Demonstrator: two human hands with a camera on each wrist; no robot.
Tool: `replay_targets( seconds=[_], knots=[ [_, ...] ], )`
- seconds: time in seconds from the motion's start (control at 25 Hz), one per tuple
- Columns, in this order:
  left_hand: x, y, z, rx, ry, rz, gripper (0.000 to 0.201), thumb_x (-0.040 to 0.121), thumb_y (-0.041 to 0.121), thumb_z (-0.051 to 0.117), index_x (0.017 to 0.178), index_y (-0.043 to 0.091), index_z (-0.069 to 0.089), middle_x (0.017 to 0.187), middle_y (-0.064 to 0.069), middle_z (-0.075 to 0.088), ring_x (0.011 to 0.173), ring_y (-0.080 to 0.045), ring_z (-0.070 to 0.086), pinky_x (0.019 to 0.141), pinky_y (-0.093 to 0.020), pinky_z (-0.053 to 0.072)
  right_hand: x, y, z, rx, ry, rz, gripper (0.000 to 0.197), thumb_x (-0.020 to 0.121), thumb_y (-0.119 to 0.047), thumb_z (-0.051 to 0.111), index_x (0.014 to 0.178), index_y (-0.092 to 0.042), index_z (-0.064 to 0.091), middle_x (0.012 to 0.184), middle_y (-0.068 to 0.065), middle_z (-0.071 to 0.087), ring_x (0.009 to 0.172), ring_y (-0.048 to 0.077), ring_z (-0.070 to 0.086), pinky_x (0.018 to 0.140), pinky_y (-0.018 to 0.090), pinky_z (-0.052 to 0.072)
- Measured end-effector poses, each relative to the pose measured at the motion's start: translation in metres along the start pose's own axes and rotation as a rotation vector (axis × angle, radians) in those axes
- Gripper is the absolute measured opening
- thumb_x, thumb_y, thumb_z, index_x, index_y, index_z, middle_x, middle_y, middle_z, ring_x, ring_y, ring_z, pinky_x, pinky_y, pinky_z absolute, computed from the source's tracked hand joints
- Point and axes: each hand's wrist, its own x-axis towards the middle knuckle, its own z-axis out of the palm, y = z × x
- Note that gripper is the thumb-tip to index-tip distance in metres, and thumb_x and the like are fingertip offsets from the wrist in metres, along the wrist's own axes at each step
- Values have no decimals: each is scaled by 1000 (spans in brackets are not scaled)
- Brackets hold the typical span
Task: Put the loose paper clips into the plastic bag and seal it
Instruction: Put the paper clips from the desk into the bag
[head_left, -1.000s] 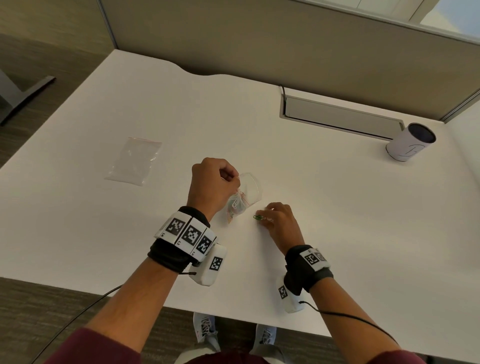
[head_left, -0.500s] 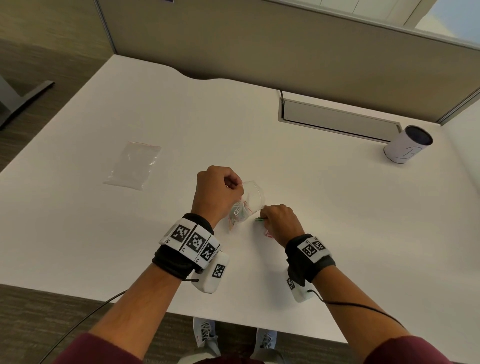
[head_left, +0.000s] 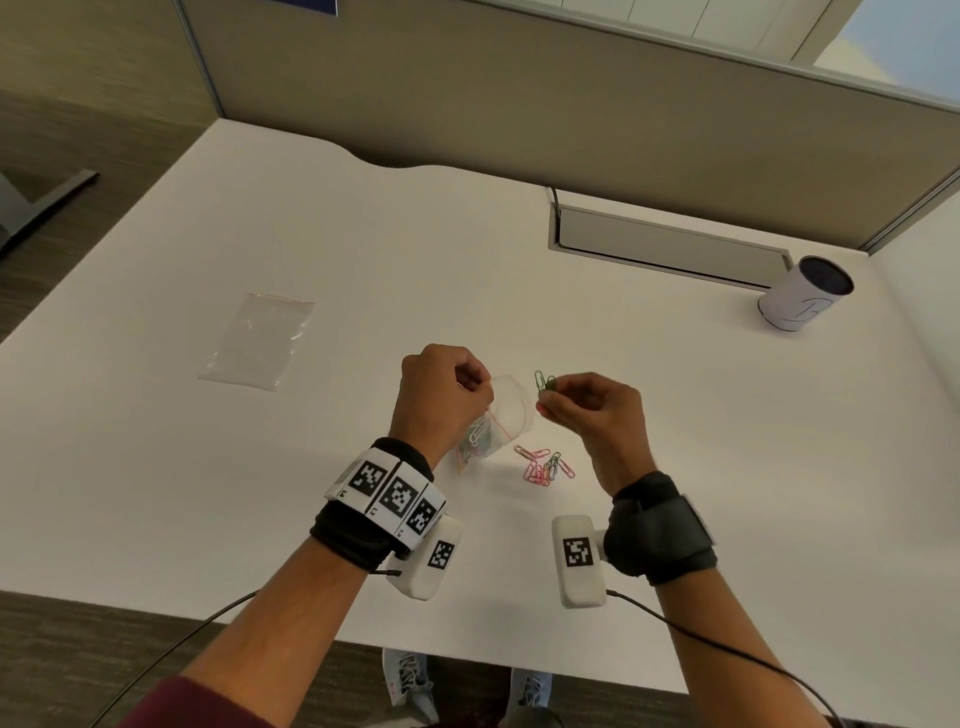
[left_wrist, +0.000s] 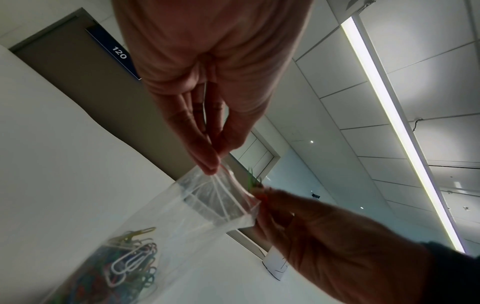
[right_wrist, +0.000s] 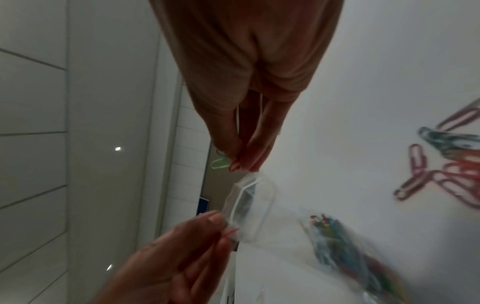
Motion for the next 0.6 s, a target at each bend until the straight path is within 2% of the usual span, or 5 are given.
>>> replay_targets(
  seconds=[0.12, 0.24, 0.32, 0.48, 0.6],
  knots=[
    [0, 2, 2, 3, -6, 9, 1, 78, 6, 73, 78, 7, 73, 70, -9, 73, 63, -18, 71, 71, -31, 62, 0, -20, 14, -260, -118, -99, 14, 80, -2, 72, 93, 1, 71, 84, 16, 74, 74, 23, 73, 74, 29, 61],
    [0, 3, 3, 10, -11, 15, 1, 79, 6, 73, 81, 6, 73, 72, -9, 74, 65, -18, 71, 72, -29, 61, 3, -22, 25, -715, -200, -135, 19, 85, -5, 68, 103, -6, 72, 94, 11, 76, 76, 12, 70, 58, 10, 54],
    [0, 3, 4, 12, -12, 12, 2, 80, 7, 73, 82, 6, 73, 73, -9, 74, 65, -18, 72, 72, -28, 61, 3, -22, 28, -780, -245, -113, 24, 89, -2, 62, 110, -7, 70, 104, 11, 74, 83, 10, 67, 53, 6, 49],
    [1, 2, 4, 8, -9, 3, 1, 79, 6, 73, 80, 7, 73, 71, -8, 74, 64, -18, 72, 70, -24, 59, -3, -22, 12, -599, -70, -256, 17, 87, -8, 63, 98, -14, 74, 92, 0, 76, 82, 7, 70, 76, 24, 59],
    [2, 0, 3, 4, 3, 7, 3, 78, 4, 72, 77, 6, 73, 69, -8, 73, 63, -17, 71, 68, -25, 60, -7, 8, -14, -684, 96, -218, 14, 85, -9, 64, 93, -16, 74, 89, 0, 76, 79, 10, 68, 77, 30, 58]
  ],
)
